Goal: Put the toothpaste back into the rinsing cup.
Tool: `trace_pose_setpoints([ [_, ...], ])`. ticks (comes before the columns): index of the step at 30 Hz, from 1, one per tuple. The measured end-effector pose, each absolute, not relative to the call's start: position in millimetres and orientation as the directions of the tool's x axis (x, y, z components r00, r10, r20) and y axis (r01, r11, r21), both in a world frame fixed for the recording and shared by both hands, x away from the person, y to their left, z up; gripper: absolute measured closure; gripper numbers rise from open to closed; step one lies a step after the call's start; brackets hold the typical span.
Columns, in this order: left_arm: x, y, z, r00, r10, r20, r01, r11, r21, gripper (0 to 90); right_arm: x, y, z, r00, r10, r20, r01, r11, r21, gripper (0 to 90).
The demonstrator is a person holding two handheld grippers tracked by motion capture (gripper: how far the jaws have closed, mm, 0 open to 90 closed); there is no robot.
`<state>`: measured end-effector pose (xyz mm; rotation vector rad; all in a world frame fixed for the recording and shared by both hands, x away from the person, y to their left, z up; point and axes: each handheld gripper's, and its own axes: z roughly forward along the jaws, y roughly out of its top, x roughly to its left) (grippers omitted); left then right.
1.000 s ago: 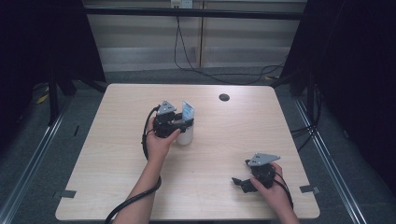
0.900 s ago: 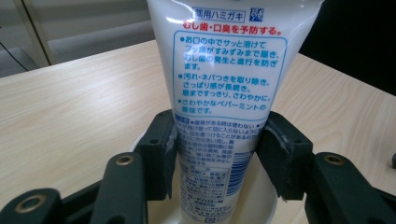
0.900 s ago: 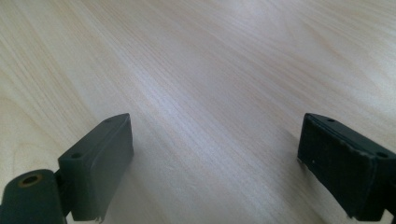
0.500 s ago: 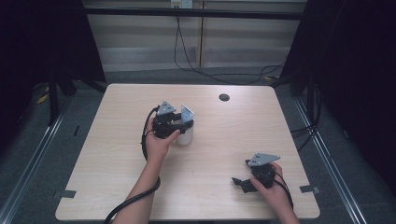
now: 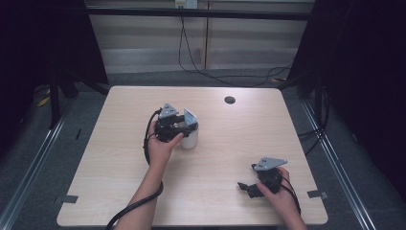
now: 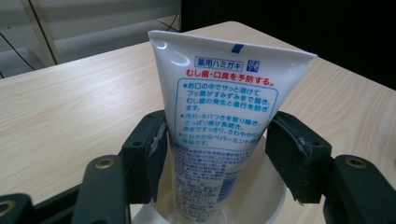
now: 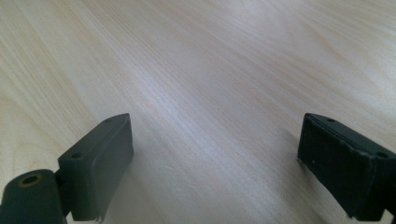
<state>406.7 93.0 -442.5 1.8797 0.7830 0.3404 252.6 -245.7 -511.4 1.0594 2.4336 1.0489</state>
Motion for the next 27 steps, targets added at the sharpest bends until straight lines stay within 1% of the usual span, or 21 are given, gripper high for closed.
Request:
trace_pose_setpoints([
  [15,406.7,94.2,-438.3,0.749,0.652,-0.117,0.341,-0.229,0.912,35.3,252.6,-245.7,-511.4,-0.689,0.724,0.025,0.516,0.466,0.719,9.9],
  [17,407.5,93.7,-437.8,0.748,0.654,-0.116,0.347,-0.236,0.908,32.4,252.6,-245.7,-511.4,-0.689,0.724,0.025,0.516,0.466,0.719,9.9],
  [27,408.8,96.3,-434.6,0.743,0.659,-0.115,0.360,-0.249,0.899,27.1,252.6,-245.7,-511.4,-0.689,0.724,0.025,0.516,0.466,0.719,9.9],
])
